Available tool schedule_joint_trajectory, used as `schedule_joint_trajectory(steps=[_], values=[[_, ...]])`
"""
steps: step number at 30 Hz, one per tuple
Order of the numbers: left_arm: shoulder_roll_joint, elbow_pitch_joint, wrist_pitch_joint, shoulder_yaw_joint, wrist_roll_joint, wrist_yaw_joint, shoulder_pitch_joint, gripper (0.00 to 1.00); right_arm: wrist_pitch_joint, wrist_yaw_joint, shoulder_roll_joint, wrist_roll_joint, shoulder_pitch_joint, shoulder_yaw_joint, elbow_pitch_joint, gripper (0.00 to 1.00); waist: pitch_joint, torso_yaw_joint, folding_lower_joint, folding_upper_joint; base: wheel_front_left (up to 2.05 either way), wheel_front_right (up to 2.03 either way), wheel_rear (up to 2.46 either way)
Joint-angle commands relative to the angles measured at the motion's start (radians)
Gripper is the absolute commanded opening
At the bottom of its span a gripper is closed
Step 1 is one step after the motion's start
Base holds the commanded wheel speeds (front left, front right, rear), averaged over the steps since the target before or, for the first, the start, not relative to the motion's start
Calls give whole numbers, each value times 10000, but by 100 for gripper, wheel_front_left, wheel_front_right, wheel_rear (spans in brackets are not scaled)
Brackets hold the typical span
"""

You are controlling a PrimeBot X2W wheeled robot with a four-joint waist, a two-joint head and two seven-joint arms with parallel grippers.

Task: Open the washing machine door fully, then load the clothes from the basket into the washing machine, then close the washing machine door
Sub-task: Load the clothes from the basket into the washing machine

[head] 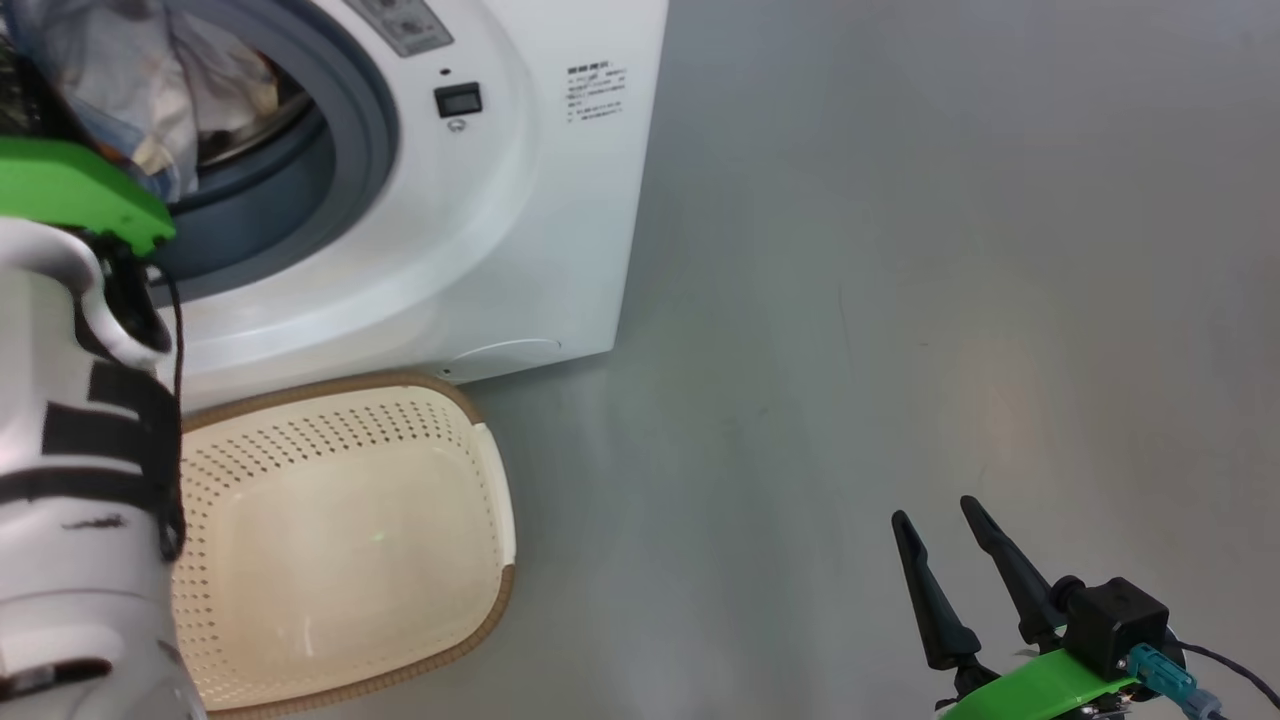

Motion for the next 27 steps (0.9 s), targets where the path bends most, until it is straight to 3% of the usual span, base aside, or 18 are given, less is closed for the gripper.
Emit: schedule_joint_trajectory(steps=[1, 18, 27], values=[[228, -329, -52, 171, -84, -103, 397, 100, -49, 16, -105, -8, -14, 205, -137, 100, -212, 186, 0, 0, 0, 0, 0], [-439, -1808, -53, -158, 162, -1124, 2786, 100, -49, 16, 6, -29, -121, -69, -46, 100, -1204, 764, 0, 0, 0, 0, 0], [-477, -2758, -53, -1150, -521, -1277, 4682, 100, -49, 16, 4, -83, 64, -353, -44, 100, -1807, 973, 0, 0, 0, 0, 0]])
